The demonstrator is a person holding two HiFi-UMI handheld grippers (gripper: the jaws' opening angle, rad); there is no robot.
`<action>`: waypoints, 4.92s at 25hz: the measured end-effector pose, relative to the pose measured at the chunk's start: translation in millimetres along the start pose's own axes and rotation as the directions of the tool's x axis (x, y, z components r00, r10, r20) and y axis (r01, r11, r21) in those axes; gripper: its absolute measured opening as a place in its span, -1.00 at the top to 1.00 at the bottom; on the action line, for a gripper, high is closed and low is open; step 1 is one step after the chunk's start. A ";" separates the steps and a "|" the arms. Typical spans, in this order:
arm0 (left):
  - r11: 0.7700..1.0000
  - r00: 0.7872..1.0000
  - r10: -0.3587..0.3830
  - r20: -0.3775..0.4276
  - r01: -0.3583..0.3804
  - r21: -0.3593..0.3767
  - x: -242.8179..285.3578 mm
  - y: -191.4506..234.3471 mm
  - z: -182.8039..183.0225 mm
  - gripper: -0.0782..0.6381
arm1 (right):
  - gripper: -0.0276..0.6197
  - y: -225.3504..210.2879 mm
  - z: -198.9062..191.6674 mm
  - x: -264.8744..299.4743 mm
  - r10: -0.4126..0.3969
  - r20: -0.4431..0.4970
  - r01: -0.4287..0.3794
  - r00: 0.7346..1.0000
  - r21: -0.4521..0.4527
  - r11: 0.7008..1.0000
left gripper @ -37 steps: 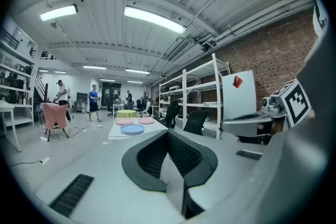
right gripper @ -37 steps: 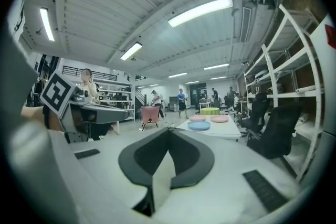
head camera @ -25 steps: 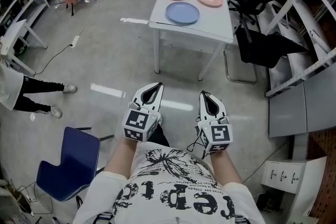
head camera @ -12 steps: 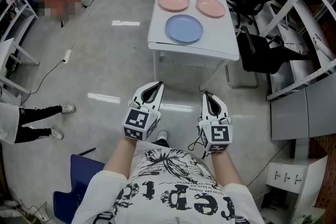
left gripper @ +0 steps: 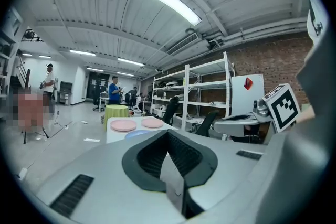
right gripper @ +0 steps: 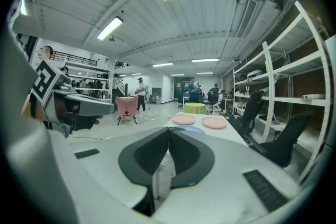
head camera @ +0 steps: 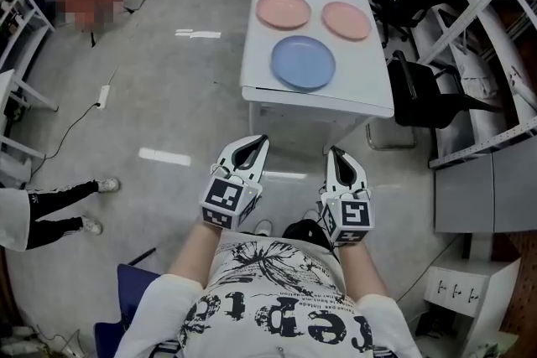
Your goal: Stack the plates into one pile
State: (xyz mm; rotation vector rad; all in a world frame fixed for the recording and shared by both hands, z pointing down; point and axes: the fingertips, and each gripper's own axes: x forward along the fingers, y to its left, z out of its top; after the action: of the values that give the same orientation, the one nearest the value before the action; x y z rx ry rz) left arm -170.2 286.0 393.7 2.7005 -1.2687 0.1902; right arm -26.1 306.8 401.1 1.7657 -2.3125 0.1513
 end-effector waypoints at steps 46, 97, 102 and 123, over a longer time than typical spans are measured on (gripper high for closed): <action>0.945 0.918 0.281 -0.279 -0.316 -0.086 502.8 284.1 7.9 0.75 | 0.89 -258.5 26.5 541.7 0.339 -0.230 -0.337 0.912 0.049 0.940; 0.755 0.845 0.098 -0.526 -0.408 -0.513 559.0 472.3 -80.9 0.64 | 0.78 -259.6 -43.3 724.2 0.117 -0.610 0.039 0.783 0.237 0.971; 0.758 0.853 0.121 -0.507 -0.409 -0.508 529.6 427.4 -67.9 0.65 | 0.78 -263.6 -40.9 669.9 0.126 -0.591 0.032 0.797 0.250 0.968; 0.755 0.846 0.131 -0.517 -0.423 -0.501 408.1 270.8 -95.9 0.64 | 0.77 -252.2 -83.7 478.2 0.157 -0.594 0.002 0.789 0.258 0.966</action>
State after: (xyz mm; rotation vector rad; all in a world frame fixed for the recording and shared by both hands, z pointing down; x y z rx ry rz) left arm -125.3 -173.6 583.0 1.7736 -1.3002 0.3599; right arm 107.1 -191.4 583.7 1.4167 -1.9300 0.9211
